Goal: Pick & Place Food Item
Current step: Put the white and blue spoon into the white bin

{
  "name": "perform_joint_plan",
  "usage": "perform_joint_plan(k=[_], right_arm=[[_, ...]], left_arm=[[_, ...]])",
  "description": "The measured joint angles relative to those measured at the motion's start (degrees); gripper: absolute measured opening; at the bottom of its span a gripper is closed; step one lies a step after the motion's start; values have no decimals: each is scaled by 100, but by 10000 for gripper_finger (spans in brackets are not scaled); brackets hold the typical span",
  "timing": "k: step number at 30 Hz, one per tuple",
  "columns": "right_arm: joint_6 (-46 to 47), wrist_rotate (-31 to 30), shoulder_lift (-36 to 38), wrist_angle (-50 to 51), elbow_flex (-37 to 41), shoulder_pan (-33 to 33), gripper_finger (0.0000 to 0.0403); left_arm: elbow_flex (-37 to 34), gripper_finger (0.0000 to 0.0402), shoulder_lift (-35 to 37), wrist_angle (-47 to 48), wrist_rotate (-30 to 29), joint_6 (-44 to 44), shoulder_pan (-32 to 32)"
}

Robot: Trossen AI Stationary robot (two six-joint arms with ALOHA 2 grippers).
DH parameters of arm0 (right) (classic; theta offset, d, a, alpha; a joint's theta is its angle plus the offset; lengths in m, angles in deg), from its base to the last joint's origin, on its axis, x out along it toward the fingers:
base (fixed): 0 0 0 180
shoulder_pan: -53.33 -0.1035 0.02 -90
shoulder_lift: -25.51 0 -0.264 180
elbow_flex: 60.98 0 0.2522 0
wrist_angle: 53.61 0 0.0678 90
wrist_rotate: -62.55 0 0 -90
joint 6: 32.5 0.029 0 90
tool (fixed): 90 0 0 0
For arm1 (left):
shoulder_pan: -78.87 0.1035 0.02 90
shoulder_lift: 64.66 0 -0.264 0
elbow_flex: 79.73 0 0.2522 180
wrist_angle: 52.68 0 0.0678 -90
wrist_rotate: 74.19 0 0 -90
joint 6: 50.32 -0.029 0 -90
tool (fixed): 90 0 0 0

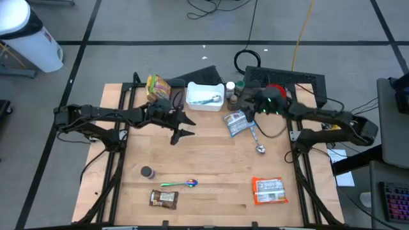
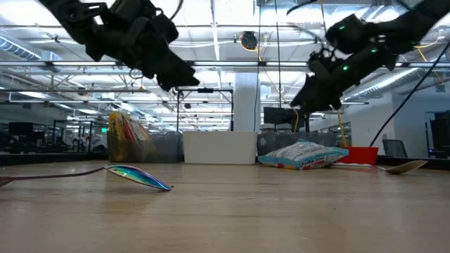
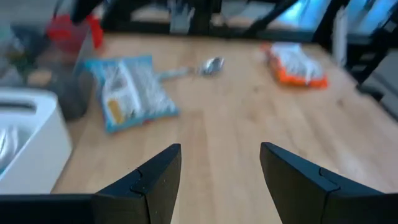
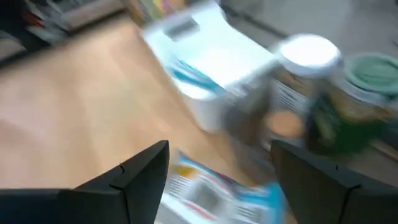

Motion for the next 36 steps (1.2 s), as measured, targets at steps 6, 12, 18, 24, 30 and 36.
perform_joint_plan(k=[6, 12, 18, 24, 30, 36], right_arm=[[493, 1, 579, -2794, 1268, -1101, 270], [593, -47, 392, -6174, 2392, -1982, 274], [595, -323, 188, -6910, 2681, -2588, 274], [700, -948, -188, -6615, 2546, -3012, 274], [378, -1041, -617, -6224, 2151, -3502, 266], [-495, -1245, -513, -2720, 777, -3877, 250]], left_arm=[[-508, 225, -46, -1757, -552, 257, -344], [-538, 225, -41, -2439, -987, 143, -607], [-538, 225, -96, -2475, -1113, 141, -772], [-536, 225, -470, -2567, -1149, 141, -979], [-534, 225, -870, -3113, -1149, 288, -1142], [-533, 225, -924, -3130, -1152, 397, -1146]])
